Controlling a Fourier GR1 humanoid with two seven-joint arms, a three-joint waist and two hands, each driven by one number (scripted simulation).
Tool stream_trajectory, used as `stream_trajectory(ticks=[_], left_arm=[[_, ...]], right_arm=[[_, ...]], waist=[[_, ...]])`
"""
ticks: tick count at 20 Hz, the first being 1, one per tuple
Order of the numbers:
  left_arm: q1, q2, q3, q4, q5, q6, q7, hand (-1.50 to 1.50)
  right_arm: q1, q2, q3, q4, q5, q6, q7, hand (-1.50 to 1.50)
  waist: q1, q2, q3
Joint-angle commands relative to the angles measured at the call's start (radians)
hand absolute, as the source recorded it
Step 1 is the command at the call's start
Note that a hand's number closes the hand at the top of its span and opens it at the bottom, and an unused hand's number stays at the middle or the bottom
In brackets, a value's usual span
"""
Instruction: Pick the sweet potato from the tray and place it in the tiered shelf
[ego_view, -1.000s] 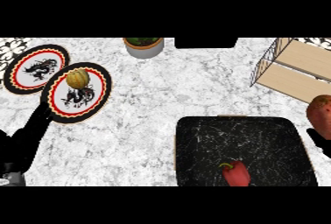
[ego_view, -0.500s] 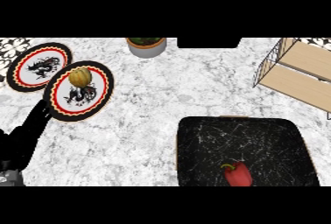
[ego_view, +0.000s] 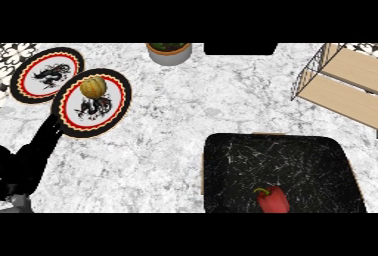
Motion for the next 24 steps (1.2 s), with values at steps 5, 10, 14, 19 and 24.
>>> stream_trajectory(ticks=[5, 10, 14, 19, 24], left_arm=[[0.042, -0.034, -0.025, -0.108, -0.017, 0.021, 0.063, 0.0], [0.014, -0.013, 0.006, -0.002, -0.009, -0.017, -0.019, 0.0], [-0.001, 0.003, 0.018, -0.069, 0.003, -0.014, 0.069, 0.0], [0.026, -0.006, 0.012, -0.089, 0.0, -0.024, 0.069, 0.0], [0.024, -0.011, 0.021, -0.047, -0.02, -0.017, 0.033, 0.0]], right_arm=[[-0.087, -0.091, 0.077, 0.232, 0.11, -0.075, -0.073, 1.5], [-0.076, -0.122, 0.12, 0.399, 0.208, -0.165, -0.222, 1.5], [-0.123, -0.136, 0.14, 0.513, 0.234, -0.208, -0.269, 1.5], [-0.136, -0.118, 0.136, 0.685, 0.27, -0.311, -0.363, 1.5], [-0.164, -0.125, 0.117, 0.826, 0.265, -0.358, -0.437, 1.5]], waist=[[0.008, 0.001, 0.001], [0.006, 0.003, 0.001], [0.007, 0.002, 0.001], [0.008, 0.002, 0.001], [0.006, 0.002, 0.001]])
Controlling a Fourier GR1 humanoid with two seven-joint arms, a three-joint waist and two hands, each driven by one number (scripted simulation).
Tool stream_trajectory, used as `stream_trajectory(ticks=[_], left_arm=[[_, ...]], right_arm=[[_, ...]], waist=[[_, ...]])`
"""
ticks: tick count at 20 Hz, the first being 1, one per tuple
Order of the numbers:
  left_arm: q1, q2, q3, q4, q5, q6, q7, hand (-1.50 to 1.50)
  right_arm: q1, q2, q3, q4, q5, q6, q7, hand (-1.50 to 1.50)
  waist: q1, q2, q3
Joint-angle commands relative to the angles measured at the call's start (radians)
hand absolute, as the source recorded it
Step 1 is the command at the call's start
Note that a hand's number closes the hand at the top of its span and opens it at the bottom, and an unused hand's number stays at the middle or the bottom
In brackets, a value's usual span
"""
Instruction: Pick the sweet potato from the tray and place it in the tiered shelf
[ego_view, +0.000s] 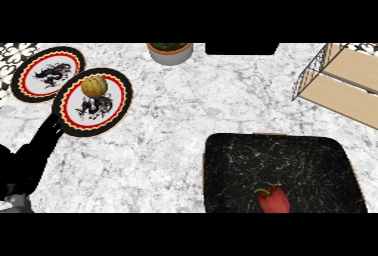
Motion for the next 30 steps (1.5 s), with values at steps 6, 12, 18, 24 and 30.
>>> stream_trajectory(ticks=[6, 12, 18, 24, 30], left_arm=[[-0.005, -0.025, -0.012, 0.019, -0.029, 0.015, -0.04, 0.0], [-0.016, -0.004, 0.012, 0.067, -0.007, -0.023, -0.042, 0.0], [-0.01, 0.003, 0.028, 0.062, 0.002, -0.031, -0.047, 0.0], [0.032, 0.003, 0.032, -0.008, 0.003, -0.024, -0.028, 0.0], [0.036, -0.021, 0.008, -0.033, -0.016, -0.009, -0.008, 0.0]], right_arm=[[-0.081, 0.009, -0.02, 0.352, 0.073, -0.205, -0.09, -1.5], [-0.169, -0.015, 0.037, 0.502, 0.119, -0.232, -0.208, -1.5], [-0.198, -0.013, -0.047, 0.524, 0.008, -0.214, -0.258, -1.5], [-0.208, -0.046, -0.168, 0.502, -0.146, -0.112, -0.195, -1.5], [-0.132, -0.08, -0.295, 0.438, -0.287, -0.086, -0.226, -1.5]], waist=[[0.006, 0.002, 0.0], [0.008, 0.003, 0.0], [0.002, 0.001, 0.0], [-0.006, -0.005, 0.0], [-0.02, -0.008, 0.0]])
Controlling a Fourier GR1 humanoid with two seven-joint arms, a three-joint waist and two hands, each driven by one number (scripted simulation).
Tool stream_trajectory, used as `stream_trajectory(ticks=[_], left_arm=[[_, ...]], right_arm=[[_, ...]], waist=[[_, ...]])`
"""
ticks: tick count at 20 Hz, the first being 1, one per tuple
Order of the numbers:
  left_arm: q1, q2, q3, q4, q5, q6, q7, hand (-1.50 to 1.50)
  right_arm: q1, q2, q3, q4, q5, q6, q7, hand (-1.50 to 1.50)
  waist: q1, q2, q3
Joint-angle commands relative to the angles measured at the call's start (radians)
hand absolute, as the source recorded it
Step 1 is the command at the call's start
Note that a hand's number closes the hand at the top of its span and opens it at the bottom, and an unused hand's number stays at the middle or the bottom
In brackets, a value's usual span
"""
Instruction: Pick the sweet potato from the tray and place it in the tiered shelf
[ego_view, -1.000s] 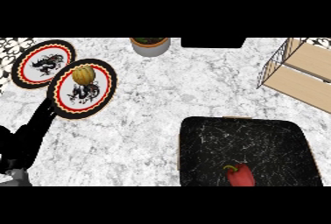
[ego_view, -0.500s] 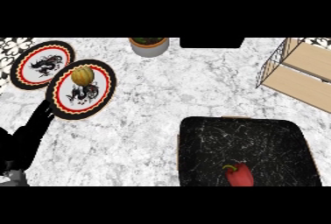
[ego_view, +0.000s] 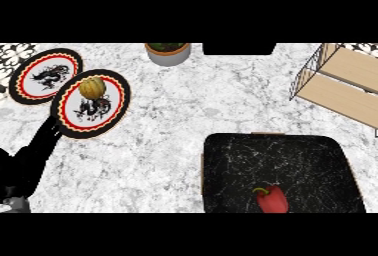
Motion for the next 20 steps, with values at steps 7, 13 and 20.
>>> stream_trajectory(ticks=[7, 13, 20], left_arm=[[-0.028, 0.034, 0.057, 0.075, 0.029, -0.022, -0.036, 0.0], [0.041, 0.018, 0.042, -0.001, 0.012, -0.008, -0.018, 0.0], [0.052, 0.002, 0.052, -0.005, 0.014, 0.011, -0.015, 0.0]], right_arm=[[0.116, -0.202, -0.237, -0.142, -0.223, 0.163, 0.107, -1.5], [0.326, -0.422, -0.442, -0.058, -0.281, 0.345, 0.111, -1.5], [0.576, -0.6, -0.725, 0.111, -0.305, 0.596, -0.003, -1.5]], waist=[[-0.029, -0.005, -0.001], [-0.045, -0.009, 0.001], [-0.07, -0.012, 0.003]])
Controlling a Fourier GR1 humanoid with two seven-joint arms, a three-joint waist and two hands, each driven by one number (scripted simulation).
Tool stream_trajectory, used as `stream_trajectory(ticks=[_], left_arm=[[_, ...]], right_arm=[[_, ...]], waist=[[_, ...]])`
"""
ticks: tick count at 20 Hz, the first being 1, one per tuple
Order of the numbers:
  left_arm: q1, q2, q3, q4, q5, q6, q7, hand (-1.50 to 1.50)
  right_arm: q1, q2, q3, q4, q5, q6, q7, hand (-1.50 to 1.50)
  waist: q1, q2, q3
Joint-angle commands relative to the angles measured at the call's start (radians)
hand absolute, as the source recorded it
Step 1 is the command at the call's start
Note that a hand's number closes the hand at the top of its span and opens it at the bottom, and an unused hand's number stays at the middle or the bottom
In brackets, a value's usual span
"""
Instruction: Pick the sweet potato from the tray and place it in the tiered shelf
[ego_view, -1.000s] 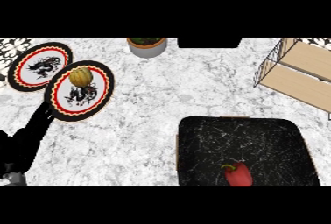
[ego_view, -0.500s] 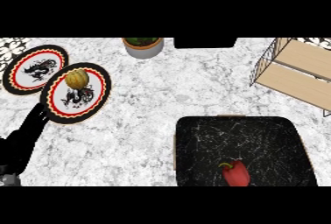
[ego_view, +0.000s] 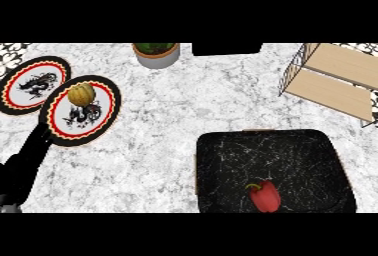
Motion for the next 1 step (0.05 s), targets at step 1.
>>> stream_trajectory(ticks=[1], left_arm=[[0.015, -0.017, -0.007, 0.007, -0.015, 0.011, -0.029, 0.0]], right_arm=[[0.15, -0.112, -0.182, 0.121, -0.002, 0.116, -0.093, -1.5]], waist=[[-0.015, -0.001, 0.002]])
